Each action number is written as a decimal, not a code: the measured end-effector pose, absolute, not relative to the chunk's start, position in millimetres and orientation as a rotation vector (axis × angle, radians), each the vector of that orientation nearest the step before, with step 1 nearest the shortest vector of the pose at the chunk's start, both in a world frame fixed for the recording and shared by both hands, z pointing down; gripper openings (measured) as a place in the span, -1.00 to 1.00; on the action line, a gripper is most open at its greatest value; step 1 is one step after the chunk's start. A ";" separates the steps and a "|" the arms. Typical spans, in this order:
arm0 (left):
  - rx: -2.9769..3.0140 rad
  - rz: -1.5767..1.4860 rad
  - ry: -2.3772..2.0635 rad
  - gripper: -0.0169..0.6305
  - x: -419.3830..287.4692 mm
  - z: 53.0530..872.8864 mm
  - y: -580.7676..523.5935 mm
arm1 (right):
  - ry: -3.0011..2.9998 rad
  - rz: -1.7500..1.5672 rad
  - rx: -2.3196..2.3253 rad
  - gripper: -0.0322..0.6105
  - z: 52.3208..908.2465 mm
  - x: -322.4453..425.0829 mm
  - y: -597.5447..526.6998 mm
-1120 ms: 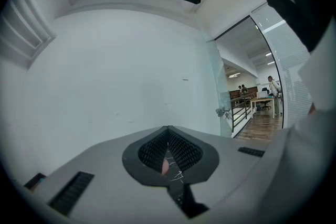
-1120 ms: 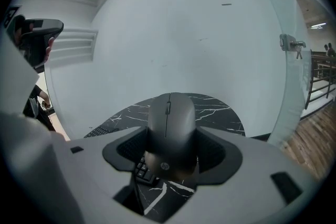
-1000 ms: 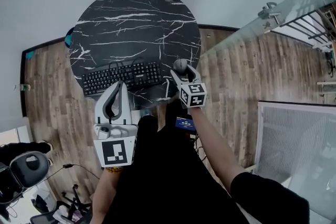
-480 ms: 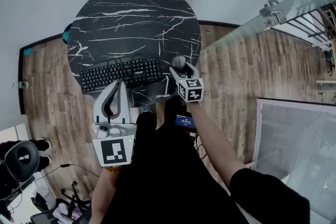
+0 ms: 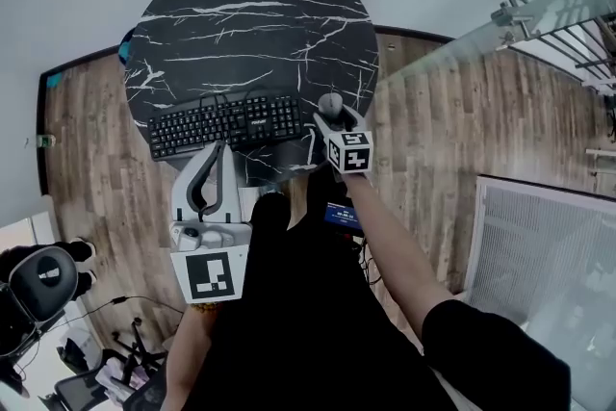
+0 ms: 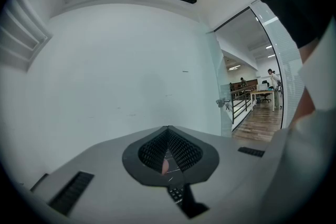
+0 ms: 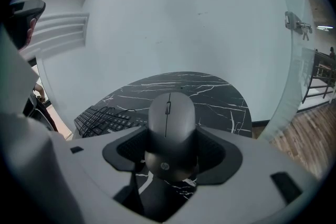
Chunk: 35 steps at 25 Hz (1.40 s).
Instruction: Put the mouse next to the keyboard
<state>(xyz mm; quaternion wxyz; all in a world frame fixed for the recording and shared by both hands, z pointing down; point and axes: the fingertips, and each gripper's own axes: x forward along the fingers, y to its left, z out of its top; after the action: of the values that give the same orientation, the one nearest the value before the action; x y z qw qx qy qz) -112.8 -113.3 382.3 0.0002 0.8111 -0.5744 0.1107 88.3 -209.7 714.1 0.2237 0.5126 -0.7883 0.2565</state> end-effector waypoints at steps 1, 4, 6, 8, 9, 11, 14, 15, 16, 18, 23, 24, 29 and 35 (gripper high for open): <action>2.543 0.351 -1.805 -0.92 -112.9 383.0 -113.5 | -2.168 0.717 1.410 0.03 717.8 87.6 -209.8; 2.530 0.364 -1.809 -0.93 -113.1 385.0 -114.5 | -2.154 0.742 1.385 0.03 728.4 84.7 -209.7; 2.529 0.378 -1.810 -0.93 -111.3 386.4 -115.0 | -2.147 0.750 1.371 0.03 734.0 84.0 -209.7; 2.527 0.388 -1.804 -0.93 -109.1 388.8 -115.8 | -2.137 0.761 1.368 0.03 738.7 85.4 -210.2; 2.526 0.391 -1.801 -0.93 -108.2 389.9 -116.7 | -2.130 0.767 1.368 0.03 741.1 86.6 -210.6; 2.524 0.393 -1.795 -0.93 -107.4 391.6 -118.8 | -2.112 0.776 1.367 0.03 745.8 89.0 -211.3; 2.523 0.393 -1.790 -0.93 -107.1 393.3 -121.4 | -2.088 0.786 1.358 0.03 751.3 91.6 -211.5; 2.523 0.392 -1.789 -0.93 -107.0 393.9 -122.1 | -2.079 0.789 1.355 0.03 753.3 92.5 -211.3; 2.523 0.392 -1.788 -0.93 -107.1 394.5 -122.9 | -2.071 0.791 1.350 0.03 755.5 93.2 -211.2; 2.519 0.390 -1.789 -0.93 -108.0 395.2 -125.0 | -2.060 0.795 1.338 0.03 759.8 93.5 -211.6; 2.501 0.380 -1.806 -0.93 -113.6 394.4 -127.2 | -2.027 0.824 1.327 0.03 769.0 97.3 -211.5; 2.499 0.382 -1.808 -0.93 -114.9 394.6 -127.5 | -2.024 0.828 1.329 0.03 769.3 97.3 -212.3; 2.483 0.370 -1.823 -0.93 -122.3 395.7 -130.7 | -2.000 0.847 1.320 0.03 772.1 93.6 -216.4; 2.488 0.372 -1.831 -0.93 -125.8 392.7 -130.9 | -1.972 0.799 1.278 0.01 779.1 95.4 -214.6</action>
<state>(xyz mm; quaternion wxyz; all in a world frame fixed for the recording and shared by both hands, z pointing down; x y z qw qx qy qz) -125.8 -130.9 392.7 0.0148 0.7995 -0.5884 0.1195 95.4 -214.6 779.1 0.3240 0.4871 -0.7517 0.3045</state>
